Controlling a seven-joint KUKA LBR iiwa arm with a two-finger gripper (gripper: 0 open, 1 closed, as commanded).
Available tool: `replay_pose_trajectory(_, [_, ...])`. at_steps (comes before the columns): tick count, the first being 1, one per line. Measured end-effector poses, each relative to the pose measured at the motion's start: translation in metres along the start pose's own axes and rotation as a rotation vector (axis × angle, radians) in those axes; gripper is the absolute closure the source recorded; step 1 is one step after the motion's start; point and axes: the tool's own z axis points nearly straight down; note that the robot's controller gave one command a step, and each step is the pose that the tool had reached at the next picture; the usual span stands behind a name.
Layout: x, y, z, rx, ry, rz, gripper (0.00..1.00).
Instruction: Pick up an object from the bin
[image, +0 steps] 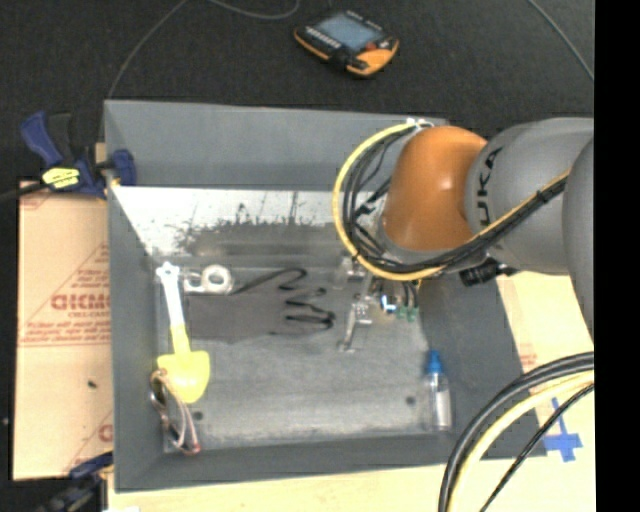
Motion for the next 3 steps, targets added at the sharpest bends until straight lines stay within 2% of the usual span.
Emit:
replay_pose_trajectory(1, [-0.012,0.055,0.053,-0.001,-0.001,-0.066,0.0])
replay_pose_trajectory(2, [-0.022,0.031,0.08,-0.001,-0.001,0.074,0.0])
replay_pose_trajectory(3, [-0.024,0.036,0.078,0.0,-0.009,0.048,1.0])
